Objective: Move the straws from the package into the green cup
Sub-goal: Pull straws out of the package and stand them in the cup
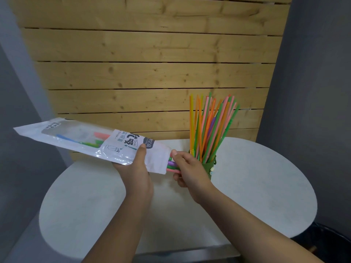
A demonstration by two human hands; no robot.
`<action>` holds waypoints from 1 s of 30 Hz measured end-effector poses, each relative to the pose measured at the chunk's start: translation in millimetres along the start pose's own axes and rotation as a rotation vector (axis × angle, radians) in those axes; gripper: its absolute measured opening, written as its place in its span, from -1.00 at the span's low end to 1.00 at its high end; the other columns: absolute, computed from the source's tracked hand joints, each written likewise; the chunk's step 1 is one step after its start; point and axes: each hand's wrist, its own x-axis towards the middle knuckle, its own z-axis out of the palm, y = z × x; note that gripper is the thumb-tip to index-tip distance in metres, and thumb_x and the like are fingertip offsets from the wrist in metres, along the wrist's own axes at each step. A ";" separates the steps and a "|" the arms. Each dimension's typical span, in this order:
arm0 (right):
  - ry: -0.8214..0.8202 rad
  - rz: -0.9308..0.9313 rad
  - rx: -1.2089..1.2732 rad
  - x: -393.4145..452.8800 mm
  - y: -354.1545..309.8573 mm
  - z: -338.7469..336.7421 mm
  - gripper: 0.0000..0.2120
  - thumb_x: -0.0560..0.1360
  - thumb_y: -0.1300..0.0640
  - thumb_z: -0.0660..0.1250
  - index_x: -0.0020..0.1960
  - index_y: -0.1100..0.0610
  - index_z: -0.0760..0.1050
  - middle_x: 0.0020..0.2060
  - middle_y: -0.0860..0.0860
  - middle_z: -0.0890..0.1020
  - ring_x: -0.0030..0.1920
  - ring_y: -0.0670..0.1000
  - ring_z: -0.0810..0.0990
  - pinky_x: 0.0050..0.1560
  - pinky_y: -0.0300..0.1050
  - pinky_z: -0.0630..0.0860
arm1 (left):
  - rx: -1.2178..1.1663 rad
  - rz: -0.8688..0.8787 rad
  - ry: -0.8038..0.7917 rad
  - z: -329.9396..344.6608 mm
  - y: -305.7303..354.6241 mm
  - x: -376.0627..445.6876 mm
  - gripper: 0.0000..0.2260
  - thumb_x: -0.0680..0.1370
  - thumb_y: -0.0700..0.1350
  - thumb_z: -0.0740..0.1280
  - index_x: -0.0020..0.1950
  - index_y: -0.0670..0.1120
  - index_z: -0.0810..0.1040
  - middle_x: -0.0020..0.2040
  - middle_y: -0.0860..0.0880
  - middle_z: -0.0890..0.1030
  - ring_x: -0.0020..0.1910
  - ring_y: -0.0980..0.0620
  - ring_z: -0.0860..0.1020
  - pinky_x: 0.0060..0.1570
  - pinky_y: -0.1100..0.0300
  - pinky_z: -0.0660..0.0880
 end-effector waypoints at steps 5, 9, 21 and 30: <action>0.141 -0.072 0.017 4.4 -2.0 -4.1 -0.79 0.56 0.02 0.24 -0.06 0.13 0.57 -0.47 -0.02 0.45 -0.48 -0.09 0.38 -0.44 -0.25 0.35 | -0.050 -0.029 0.037 -2.7 1.7 7.8 -0.53 0.54 -0.34 0.36 0.40 -0.04 0.36 0.34 -0.05 0.57 0.24 -0.01 0.59 0.24 0.02 0.54; 0.201 -0.153 -0.151 11.2 -9.4 -18.3 -0.70 0.56 -0.03 0.22 -0.05 0.18 0.56 -0.45 -0.03 0.48 -0.43 -0.09 0.45 -0.29 -0.16 0.43 | -0.101 -0.101 0.113 -11.2 2.6 20.7 -0.57 0.53 -0.34 0.35 0.35 -0.07 0.41 0.33 -0.06 0.58 0.25 -0.02 0.60 0.28 -0.03 0.52; 0.000 0.053 0.449 -2.5 10.3 8.1 -0.63 0.45 -0.10 0.34 0.13 0.12 0.53 -0.13 -0.03 0.54 -0.16 -0.06 0.50 -0.15 -0.19 0.43 | -0.124 -0.156 0.245 -12.0 4.6 27.8 -0.53 0.49 -0.34 0.40 0.36 -0.12 0.43 0.30 -0.06 0.59 0.21 -0.03 0.62 0.23 -0.07 0.55; -0.041 0.100 0.640 18.2 8.3 32.1 -0.35 0.38 -0.15 0.38 0.40 0.08 0.37 0.24 0.08 0.58 0.21 0.03 0.57 0.30 0.05 0.43 | -0.143 -0.197 0.196 -5.0 -0.7 11.4 -0.59 0.51 -0.37 0.35 0.30 -0.07 0.45 0.27 -0.07 0.60 0.20 -0.06 0.62 0.21 -0.06 0.56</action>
